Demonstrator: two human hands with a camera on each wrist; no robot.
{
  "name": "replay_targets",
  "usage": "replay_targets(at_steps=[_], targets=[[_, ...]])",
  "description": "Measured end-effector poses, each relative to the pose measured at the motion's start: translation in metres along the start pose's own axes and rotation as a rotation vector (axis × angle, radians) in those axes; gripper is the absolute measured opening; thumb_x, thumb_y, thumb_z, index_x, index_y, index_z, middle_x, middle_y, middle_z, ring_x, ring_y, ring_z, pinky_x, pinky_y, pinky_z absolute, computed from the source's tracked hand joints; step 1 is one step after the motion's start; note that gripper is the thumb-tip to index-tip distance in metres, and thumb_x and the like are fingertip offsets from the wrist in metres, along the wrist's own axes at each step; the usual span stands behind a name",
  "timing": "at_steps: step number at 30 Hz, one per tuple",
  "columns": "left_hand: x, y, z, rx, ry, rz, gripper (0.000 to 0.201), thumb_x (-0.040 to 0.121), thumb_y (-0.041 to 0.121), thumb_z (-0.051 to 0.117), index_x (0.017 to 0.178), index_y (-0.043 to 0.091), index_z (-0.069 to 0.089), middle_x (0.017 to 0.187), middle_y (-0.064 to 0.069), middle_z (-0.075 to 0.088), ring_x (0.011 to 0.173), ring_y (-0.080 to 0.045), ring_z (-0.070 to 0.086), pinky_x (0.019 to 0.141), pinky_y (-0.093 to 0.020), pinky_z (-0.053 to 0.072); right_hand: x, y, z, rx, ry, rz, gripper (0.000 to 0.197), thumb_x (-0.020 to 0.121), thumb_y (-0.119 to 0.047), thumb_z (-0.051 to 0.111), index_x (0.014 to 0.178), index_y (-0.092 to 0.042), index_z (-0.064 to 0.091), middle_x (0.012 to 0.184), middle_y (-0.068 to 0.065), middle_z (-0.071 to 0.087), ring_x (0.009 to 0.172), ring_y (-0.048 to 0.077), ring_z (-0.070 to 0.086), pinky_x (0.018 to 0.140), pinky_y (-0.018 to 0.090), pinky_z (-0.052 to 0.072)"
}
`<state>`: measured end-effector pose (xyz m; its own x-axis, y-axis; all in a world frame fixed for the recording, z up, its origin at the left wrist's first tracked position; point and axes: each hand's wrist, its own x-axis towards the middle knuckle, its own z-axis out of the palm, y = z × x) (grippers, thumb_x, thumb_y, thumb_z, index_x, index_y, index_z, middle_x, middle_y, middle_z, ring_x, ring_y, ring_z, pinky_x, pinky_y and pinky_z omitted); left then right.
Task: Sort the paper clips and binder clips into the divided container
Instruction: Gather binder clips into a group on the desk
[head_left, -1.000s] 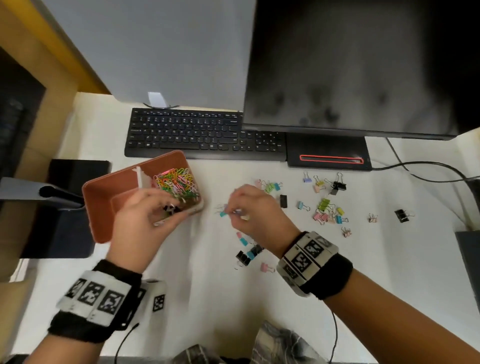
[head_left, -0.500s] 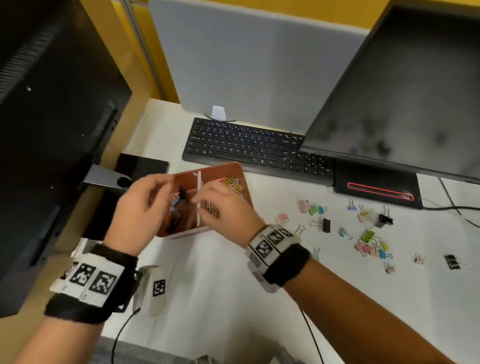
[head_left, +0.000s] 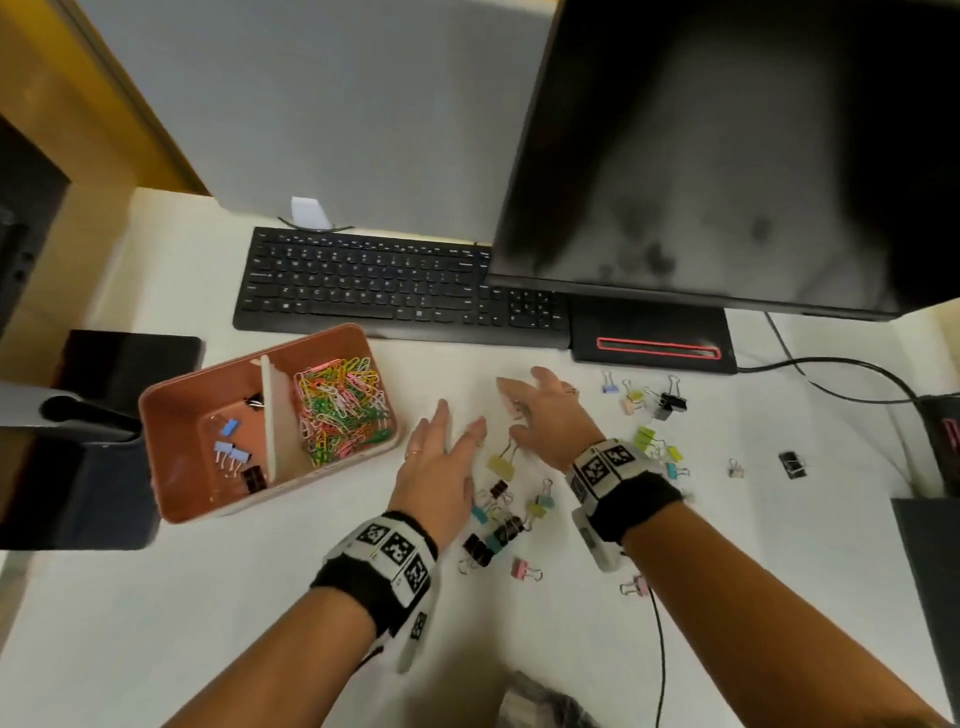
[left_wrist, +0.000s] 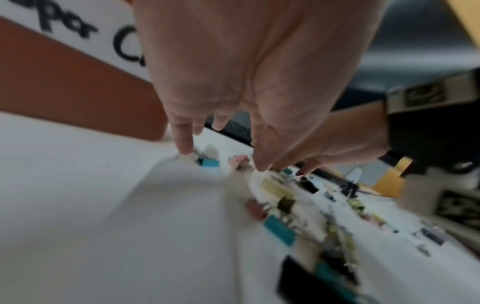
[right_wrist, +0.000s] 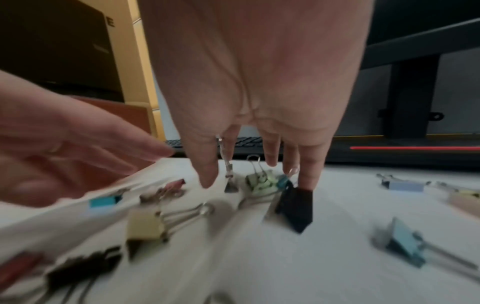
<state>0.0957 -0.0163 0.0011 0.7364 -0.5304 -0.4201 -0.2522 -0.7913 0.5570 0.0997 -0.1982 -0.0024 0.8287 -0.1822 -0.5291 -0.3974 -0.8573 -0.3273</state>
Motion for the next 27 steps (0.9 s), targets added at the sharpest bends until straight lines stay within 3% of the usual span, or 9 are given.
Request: replay_targets(at_steps=[3, 7, 11, 13, 16, 21, 24, 27], targets=[[0.018, 0.001, 0.005, 0.134, 0.021, 0.006, 0.079, 0.080, 0.007, 0.060, 0.142, 0.037, 0.020, 0.155, -0.003, 0.008, 0.135, -0.034, 0.017, 0.110, -0.042, 0.026, -0.006, -0.001, 0.012, -0.091, 0.117, -0.047, 0.047, 0.089, -0.017, 0.051, 0.133, -0.030, 0.043, 0.148, 0.009, 0.029, 0.128, 0.034, 0.033, 0.099, 0.044, 0.044], [0.029, -0.002, 0.010, 0.073, 0.032, 0.032, 0.061, 0.083, 0.003, 0.056, 0.135, 0.029, 0.040, 0.148, -0.007, 0.027, 0.129, -0.035, 0.029, 0.104, -0.044, 0.035, -0.011, 0.004, 0.022, 0.025, 0.197, -0.138, 0.029, 0.092, -0.012, 0.049, 0.118, -0.016, 0.059, 0.133, 0.011, 0.045, 0.115, 0.032, 0.043, 0.091, 0.038, 0.047], [0.033, -0.010, 0.016, -0.040, 0.144, 0.107, 0.035, 0.085, 0.002, 0.049, 0.113, 0.020, 0.061, 0.120, -0.003, 0.053, 0.106, -0.029, 0.048, 0.089, -0.031, 0.043, -0.006, 0.011, 0.025, 0.094, 0.205, -0.196, 0.019, 0.089, -0.009, 0.054, 0.104, -0.013, 0.066, 0.122, 0.009, 0.052, 0.105, 0.029, 0.051, 0.079, 0.027, 0.043], [0.033, -0.015, 0.019, -0.064, 0.198, 0.138, 0.027, 0.085, 0.002, 0.053, 0.104, 0.016, 0.066, 0.105, -0.004, 0.060, 0.096, -0.028, 0.052, 0.083, -0.034, 0.047, -0.006, 0.012, 0.023, 0.130, 0.201, -0.223, 0.017, 0.089, -0.013, 0.056, 0.102, -0.012, 0.068, 0.117, 0.009, 0.055, 0.101, 0.028, 0.053, 0.079, 0.026, 0.042], [0.031, -0.019, 0.019, -0.128, 0.226, 0.142, 0.024, 0.083, 0.000, 0.057, 0.099, 0.013, 0.069, 0.099, -0.005, 0.062, 0.092, -0.023, 0.055, 0.084, -0.031, 0.047, -0.009, 0.015, 0.020, 0.200, 0.205, -0.244, 0.016, 0.087, -0.012, 0.059, 0.099, -0.011, 0.070, 0.105, 0.009, 0.058, 0.096, 0.027, 0.055, 0.083, 0.032, 0.047], [0.011, -0.010, 0.003, -0.322, 0.265, 0.105, 0.024, 0.080, 0.000, 0.064, 0.094, 0.018, 0.072, 0.095, -0.004, 0.063, 0.079, -0.003, 0.055, 0.076, -0.006, 0.044, -0.026, 0.014, 0.011, 0.350, 0.254, -0.260, 0.011, 0.083, -0.015, 0.065, 0.092, -0.010, 0.072, 0.097, 0.006, 0.059, 0.089, 0.019, 0.056, 0.085, 0.034, 0.049], [-0.020, 0.000, -0.022, -0.418, 0.306, 0.146, 0.026, 0.079, 0.002, 0.067, 0.093, 0.023, 0.072, 0.095, 0.003, 0.062, 0.087, -0.004, 0.057, 0.072, -0.009, 0.046, -0.041, 0.000, -0.001, 0.388, 0.290, -0.324, 0.012, 0.083, -0.010, 0.065, 0.093, -0.014, 0.071, 0.099, 0.004, 0.060, 0.087, 0.017, 0.058, 0.083, 0.030, 0.050], [-0.057, -0.002, -0.064, -0.396, 0.443, 0.167, 0.025, 0.078, 0.004, 0.068, 0.095, 0.021, 0.072, 0.097, 0.006, 0.061, 0.091, -0.002, 0.056, 0.075, -0.009, 0.045, -0.049, -0.038, -0.010, 0.439, 0.302, -0.445, 0.015, 0.081, -0.007, 0.066, 0.091, -0.017, 0.071, 0.097, 0.000, 0.058, 0.082, 0.006, 0.051, 0.079, 0.019, 0.043]])
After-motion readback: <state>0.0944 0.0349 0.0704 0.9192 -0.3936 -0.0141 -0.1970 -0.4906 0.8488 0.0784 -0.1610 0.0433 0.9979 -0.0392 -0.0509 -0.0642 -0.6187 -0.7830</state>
